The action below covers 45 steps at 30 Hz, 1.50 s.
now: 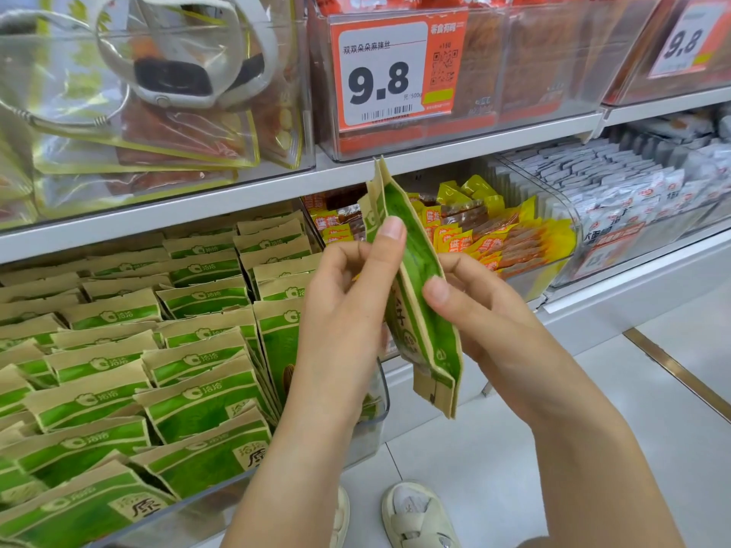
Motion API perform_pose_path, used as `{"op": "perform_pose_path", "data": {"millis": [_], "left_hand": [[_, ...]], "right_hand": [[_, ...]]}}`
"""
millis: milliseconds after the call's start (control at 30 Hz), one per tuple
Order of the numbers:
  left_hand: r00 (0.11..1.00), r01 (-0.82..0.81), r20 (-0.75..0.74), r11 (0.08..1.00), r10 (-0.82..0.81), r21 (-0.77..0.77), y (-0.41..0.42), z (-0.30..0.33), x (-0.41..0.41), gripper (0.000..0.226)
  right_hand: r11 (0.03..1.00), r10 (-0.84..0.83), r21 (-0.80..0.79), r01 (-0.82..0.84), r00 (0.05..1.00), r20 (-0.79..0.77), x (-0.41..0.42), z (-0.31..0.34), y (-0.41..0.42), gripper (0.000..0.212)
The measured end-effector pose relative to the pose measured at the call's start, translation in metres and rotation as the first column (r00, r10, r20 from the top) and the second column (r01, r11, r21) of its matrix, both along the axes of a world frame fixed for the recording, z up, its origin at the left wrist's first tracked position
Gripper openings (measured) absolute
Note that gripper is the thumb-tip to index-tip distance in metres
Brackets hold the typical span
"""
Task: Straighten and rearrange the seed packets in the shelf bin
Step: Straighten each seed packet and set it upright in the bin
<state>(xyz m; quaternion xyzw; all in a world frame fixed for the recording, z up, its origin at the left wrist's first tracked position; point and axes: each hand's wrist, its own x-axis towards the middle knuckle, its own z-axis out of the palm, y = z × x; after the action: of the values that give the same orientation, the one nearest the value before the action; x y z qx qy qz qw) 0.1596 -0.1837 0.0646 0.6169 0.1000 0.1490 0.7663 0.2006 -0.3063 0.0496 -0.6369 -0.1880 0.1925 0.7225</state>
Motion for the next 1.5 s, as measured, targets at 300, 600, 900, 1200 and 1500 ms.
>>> {"op": "perform_pose_path", "data": {"millis": [300, 600, 900, 1200, 1500], "left_hand": [[0.958, 0.278, -0.112, 0.946, -0.262, 0.165, 0.002, -0.009, 0.001, 0.049], [0.962, 0.273, -0.099, 0.903, -0.254, 0.331, 0.008, -0.009, 0.000, 0.008], [0.982, 0.181, -0.057, 0.793, -0.182, 0.582, 0.009, -0.012, 0.000, 0.015], [0.997, 0.076, -0.025, 0.819, -0.075, 0.568, 0.015, -0.014, 0.000, 0.033], [0.984, 0.173, -0.119, 0.843, -0.130, 0.510, 0.034, -0.001, -0.010, 0.022]], "right_hand": [[0.882, -0.409, 0.218, 0.417, 0.909, -0.084, 0.010, -0.002, -0.001, 0.035], [0.823, -0.519, 0.237, 0.516, 0.853, -0.056, 0.011, -0.006, -0.001, 0.033], [0.823, -0.539, 0.204, 0.530, 0.842, -0.016, 0.013, -0.011, 0.002, 0.036], [0.831, -0.556, 0.156, 0.534, 0.812, 0.177, 0.006, -0.006, 0.010, 0.067], [0.919, -0.317, 0.233, 0.318, 0.948, -0.043, 0.013, 0.000, -0.011, 0.038]]}}
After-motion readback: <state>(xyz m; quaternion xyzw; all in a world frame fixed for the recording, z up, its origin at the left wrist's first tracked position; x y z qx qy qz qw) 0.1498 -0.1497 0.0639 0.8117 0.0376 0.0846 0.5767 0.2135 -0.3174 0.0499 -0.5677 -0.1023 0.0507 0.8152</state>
